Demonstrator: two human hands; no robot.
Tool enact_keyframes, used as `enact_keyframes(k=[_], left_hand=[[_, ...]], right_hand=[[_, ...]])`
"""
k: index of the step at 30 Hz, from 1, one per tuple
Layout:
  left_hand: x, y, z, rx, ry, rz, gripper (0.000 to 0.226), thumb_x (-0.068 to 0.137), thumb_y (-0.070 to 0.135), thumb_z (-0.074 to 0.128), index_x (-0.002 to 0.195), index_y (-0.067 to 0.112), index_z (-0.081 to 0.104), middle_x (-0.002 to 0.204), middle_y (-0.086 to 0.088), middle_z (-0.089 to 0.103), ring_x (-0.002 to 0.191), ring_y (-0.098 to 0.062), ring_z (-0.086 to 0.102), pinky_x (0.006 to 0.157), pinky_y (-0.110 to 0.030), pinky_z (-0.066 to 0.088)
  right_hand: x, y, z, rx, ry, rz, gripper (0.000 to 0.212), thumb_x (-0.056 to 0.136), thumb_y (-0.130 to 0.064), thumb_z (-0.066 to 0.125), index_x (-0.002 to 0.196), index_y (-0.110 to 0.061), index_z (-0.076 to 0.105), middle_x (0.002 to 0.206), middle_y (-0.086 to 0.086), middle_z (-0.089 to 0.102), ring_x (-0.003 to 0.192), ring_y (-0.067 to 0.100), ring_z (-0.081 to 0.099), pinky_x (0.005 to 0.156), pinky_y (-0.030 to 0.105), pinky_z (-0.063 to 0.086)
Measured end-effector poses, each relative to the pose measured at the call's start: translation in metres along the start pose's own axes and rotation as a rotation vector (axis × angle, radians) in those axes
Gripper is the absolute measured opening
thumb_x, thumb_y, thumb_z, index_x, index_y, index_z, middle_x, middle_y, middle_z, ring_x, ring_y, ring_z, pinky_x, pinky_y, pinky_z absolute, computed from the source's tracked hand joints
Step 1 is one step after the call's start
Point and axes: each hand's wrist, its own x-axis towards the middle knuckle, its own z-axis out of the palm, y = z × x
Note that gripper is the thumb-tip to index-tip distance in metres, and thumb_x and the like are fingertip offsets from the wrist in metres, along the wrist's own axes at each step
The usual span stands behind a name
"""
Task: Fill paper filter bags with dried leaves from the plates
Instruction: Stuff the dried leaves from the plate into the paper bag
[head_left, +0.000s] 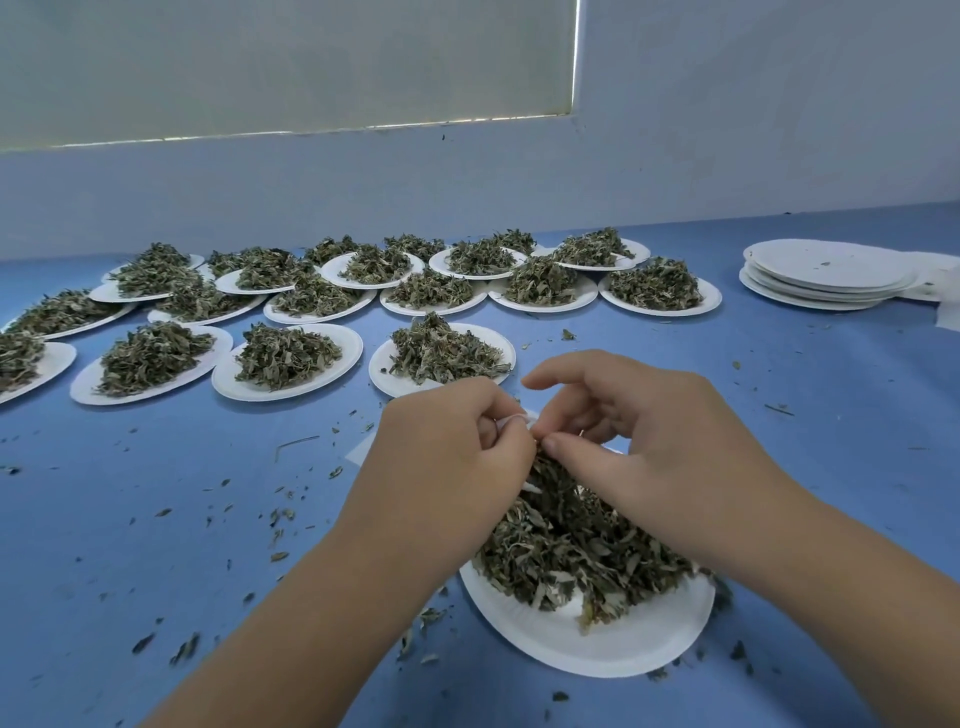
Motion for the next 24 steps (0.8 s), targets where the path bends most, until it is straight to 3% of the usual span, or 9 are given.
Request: enact_keyframes(k=[5,8,16,24], left_hand=[[-0.003,0.004,0.003,-0.056,-0.020,-0.009,0.017,0.082,0.017,0.063,0.067,0.024,0.065,0.055,-0.004,0.052,0.044,-0.006,0.037,0.046,-0.012,0.034],[-0.004,0.006,0.004,-0.056,-0.019,-0.002,0.015,0.081,0.018,0.064,0.068,0.025,0.066,0.055,-0.003,0.054,0.043,-0.005,0.039,0.045,-0.010,0.034],[-0.003,0.005,0.004,-0.030,-0.004,-0.033,0.016,0.082,0.021,0.065,0.067,0.026,0.066,0.052,0.001,0.053,0.045,-0.004,0.041,0.046,-0.010,0.034],[-0.003,0.008,0.005,-0.052,0.001,-0.037,0.013,0.080,0.024,0.064,0.067,0.025,0.066,0.052,0.000,0.054,0.044,-0.003,0.041,0.046,-0.010,0.035]], right_hand=[[0.000,0.000,0.006,-0.157,0.022,-0.029,0.039,0.076,-0.007,0.069,0.104,-0.034,0.062,0.082,-0.014,0.054,0.079,0.007,0.052,0.070,0.017,0.043],[0.003,0.001,0.006,-0.221,0.051,0.016,0.032,0.077,-0.023,0.066,0.104,-0.038,0.057,0.085,-0.015,0.047,0.081,0.007,0.048,0.067,0.014,0.038],[0.007,0.002,-0.011,-0.090,0.035,0.189,0.034,0.066,-0.041,0.073,0.097,-0.043,0.058,0.089,-0.015,0.055,0.078,0.003,0.053,0.066,0.013,0.042],[0.006,0.000,-0.001,-0.039,0.076,0.214,0.018,0.072,-0.019,0.077,0.077,-0.029,0.063,0.072,-0.016,0.064,0.061,0.001,0.056,0.060,0.013,0.045]])
